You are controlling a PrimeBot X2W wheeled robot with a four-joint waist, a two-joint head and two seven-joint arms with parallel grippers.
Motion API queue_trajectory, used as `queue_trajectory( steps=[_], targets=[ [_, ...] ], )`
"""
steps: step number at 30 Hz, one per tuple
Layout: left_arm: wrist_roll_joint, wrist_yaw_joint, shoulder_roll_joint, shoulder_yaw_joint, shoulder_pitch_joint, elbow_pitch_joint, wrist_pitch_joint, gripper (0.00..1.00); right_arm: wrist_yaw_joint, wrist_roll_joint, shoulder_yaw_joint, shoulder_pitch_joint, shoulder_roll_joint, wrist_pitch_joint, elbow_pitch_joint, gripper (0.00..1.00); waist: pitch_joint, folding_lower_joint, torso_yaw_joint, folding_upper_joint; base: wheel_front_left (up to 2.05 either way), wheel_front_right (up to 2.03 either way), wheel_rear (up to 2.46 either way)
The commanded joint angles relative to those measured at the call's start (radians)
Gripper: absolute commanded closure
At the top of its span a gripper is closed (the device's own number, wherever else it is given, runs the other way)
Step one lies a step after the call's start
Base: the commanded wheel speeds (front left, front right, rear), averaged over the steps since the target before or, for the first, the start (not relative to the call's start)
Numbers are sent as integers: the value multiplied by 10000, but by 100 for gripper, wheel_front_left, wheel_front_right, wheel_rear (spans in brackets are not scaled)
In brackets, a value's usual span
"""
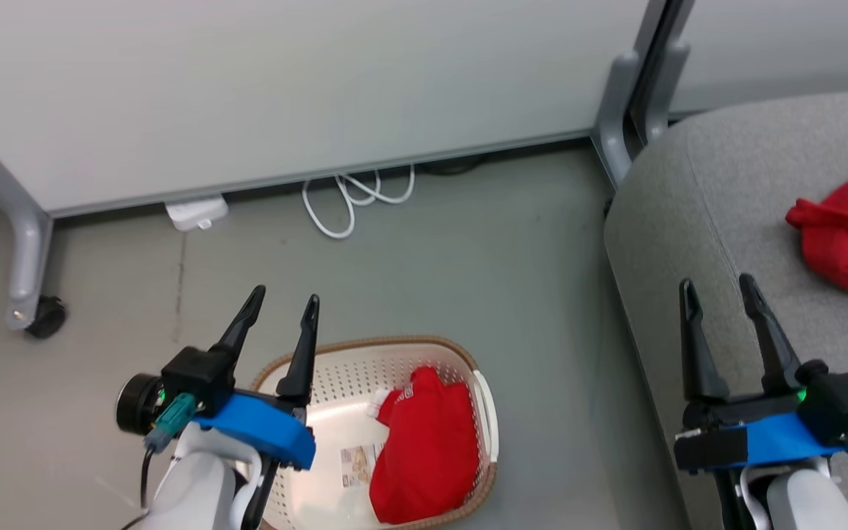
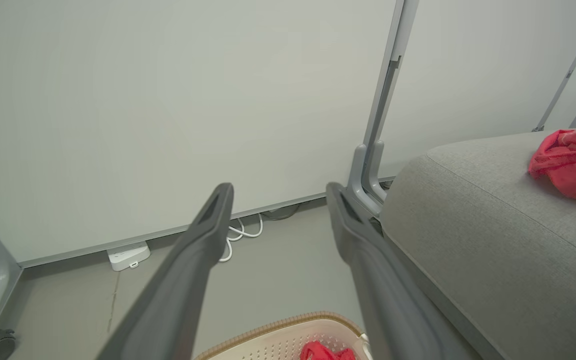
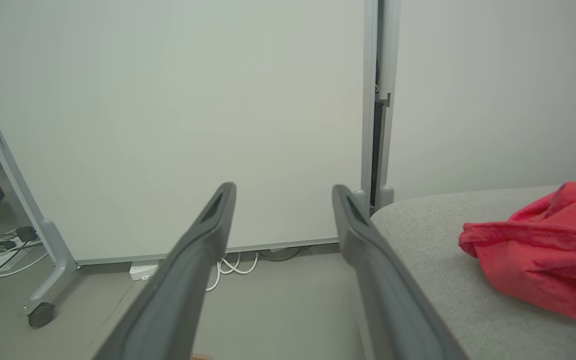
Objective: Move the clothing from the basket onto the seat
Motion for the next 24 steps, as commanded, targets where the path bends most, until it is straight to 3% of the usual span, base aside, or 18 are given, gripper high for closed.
queue_trajectory(
  steps=[1,24],
  targets=[
    [41,-34,45,-52,-230,152,-26,0,-7,-67,26,-181,-48,-9,-67,0,528,-1,-336,-1,0,0,0],
    [-1946,-43,921,-4340,-4963,5651,73,0,-7,102,-150,-2670,245,-8,-990,0,4896,-1,-1736,-1,0,0,0]
  ],
)
